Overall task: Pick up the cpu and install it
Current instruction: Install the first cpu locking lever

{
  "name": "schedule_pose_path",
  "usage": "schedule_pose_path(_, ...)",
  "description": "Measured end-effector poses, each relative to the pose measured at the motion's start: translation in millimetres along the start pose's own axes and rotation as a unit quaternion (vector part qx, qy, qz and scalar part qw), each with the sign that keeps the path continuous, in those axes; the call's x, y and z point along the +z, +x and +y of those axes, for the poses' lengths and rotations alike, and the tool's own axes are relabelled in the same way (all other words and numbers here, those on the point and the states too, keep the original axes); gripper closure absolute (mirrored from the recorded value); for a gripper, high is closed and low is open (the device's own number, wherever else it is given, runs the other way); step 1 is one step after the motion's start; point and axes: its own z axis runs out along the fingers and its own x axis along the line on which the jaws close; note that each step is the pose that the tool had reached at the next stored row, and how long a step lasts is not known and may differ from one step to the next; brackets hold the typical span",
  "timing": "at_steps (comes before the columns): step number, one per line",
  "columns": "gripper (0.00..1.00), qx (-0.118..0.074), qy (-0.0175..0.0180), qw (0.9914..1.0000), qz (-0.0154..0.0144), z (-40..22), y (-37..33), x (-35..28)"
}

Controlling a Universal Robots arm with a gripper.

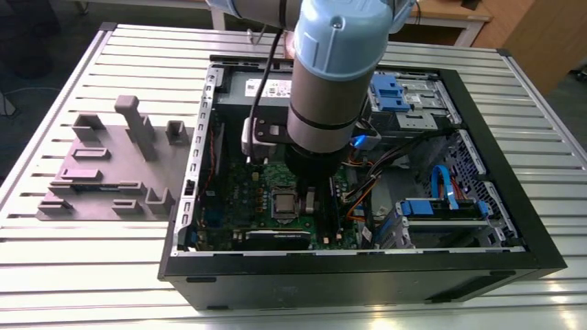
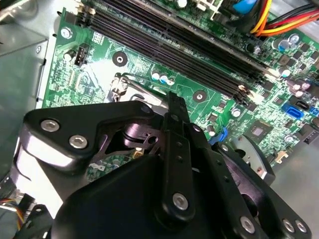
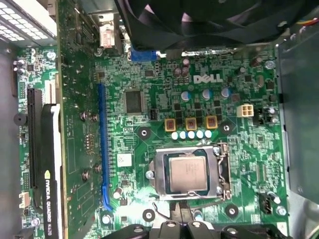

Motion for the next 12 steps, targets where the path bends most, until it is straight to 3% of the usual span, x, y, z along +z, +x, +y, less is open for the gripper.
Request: schedule_pose_path(12,0.90,-0.015,0.0007,0.99989,0.0002,1.6,5.3,2.9)
